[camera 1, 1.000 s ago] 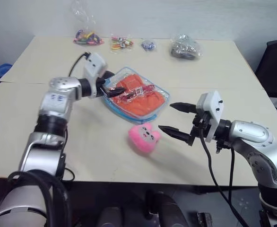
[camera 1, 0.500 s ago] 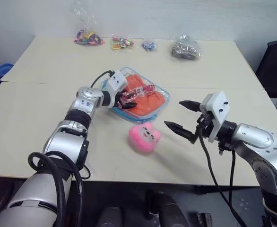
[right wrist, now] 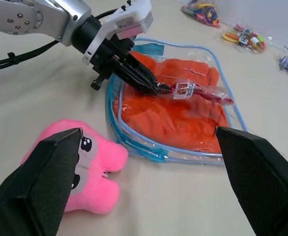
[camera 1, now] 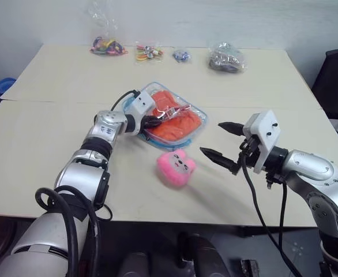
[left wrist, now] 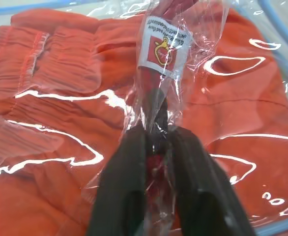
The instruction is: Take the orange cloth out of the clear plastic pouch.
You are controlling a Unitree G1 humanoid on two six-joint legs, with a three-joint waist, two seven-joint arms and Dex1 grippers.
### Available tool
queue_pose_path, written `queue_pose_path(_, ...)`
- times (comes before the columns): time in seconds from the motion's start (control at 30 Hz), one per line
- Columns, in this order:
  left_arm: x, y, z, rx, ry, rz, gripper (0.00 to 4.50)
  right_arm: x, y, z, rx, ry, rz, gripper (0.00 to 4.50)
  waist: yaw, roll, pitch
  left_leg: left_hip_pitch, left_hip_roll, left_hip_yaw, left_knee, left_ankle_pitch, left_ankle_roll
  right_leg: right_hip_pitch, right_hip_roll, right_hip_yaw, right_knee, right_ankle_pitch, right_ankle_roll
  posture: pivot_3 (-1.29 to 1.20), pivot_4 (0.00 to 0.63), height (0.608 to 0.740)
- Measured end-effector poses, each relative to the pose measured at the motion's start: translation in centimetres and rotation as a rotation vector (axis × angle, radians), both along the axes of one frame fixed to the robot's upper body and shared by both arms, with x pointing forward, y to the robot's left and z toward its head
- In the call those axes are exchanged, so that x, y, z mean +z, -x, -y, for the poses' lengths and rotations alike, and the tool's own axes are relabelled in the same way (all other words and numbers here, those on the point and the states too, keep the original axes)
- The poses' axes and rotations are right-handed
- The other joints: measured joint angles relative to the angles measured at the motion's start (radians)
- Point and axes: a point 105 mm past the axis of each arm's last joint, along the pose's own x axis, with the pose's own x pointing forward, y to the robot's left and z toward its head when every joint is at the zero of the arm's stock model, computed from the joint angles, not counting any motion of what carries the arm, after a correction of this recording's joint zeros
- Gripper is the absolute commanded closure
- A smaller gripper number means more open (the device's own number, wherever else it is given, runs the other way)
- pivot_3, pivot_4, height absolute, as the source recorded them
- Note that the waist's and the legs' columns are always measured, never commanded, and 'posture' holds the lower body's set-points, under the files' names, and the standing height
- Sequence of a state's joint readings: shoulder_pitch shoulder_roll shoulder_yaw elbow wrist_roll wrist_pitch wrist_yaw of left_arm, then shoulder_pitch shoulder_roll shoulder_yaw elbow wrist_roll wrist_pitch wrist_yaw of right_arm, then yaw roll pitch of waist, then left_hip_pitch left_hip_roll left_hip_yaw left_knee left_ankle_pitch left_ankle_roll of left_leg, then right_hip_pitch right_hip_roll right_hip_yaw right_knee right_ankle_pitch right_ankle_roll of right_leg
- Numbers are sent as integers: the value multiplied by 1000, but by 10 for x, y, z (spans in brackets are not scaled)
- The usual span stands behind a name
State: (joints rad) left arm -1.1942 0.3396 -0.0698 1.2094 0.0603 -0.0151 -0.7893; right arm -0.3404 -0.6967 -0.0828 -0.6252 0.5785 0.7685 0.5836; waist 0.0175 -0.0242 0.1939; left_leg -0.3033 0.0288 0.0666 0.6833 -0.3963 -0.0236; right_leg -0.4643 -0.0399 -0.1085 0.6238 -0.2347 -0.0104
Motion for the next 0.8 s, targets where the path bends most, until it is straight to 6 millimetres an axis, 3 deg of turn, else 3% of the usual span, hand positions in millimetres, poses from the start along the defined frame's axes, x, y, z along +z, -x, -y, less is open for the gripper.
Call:
queue_pose_path(0.17, 27, 3, -54, 138, 113, 92, 4445, -3, 4, -5, 70, 35, -19, 0, -21, 0, 0, 2, 1, -4, 0, 0, 0, 0, 0, 2, 2, 0, 0, 0, 150, 740)
queue_pose_path(0.27, 33, 23, -115, 339, 165, 143, 4445, -4, 3, -10, 122, 41, -30, 0, -42, 0, 0, 4, 1, -2, -1, 0, -1, 0, 0, 4, 3, 0, 0, 0, 150, 740)
queue_pose_path(0.33, 23, 46, -167, 536, 151, 132, 4445, -5, 4, -14, 161, 46, -42, 0, -47, 0, 0, 4, 2, -3, -1, 0, -1, 0, 0, 4, 3, 0, 0, 0, 150, 740)
queue_pose_path(0.4, 14, 67, -202, 682, 138, 116, 4445, -7, 7, -18, 213, 51, -55, 0, -44, 0, 0, 4, 2, -3, -1, 0, -1, 0, -1, 4, 3, 0, 0, 0, 150, 740)
queue_pose_path(0.5, -9, 126, -266, 956, 86, 58, 4445, -8, 16, -28, 337, 63, -70, 0, -46, 0, 0, 4, 2, -4, -1, 0, 0, 0, -1, 4, 2, 0, 0, 0, 150, 740)
queue_pose_path(0.6, -27, 163, -296, 1094, 75, 4, 4445, -10, 16, -29, 381, 58, -93, 0, -25, -2, -1, 4, 0, -5, -1, -1, 1, 1, -3, 3, -2, 0, 0, 0, 150, 740)
queue_pose_path(0.73, -32, 188, -312, 1204, 90, 3, 4445, -5, 12, -35, 429, 55, -83, 0, 3, -4, -2, 4, 0, -5, 0, -3, 5, 1, -5, 3, -3, 0, 0, 0, 150, 740)
queue_pose_path(0.8, -35, 193, -316, 1232, 108, 2, 3726, -4, 10, -36, 438, 46, -83, 0, 6, -4, -2, 3, 0, -5, 0, -3, 5, 1, -5, 2, -3, 0, 0, 0, 150, 740)
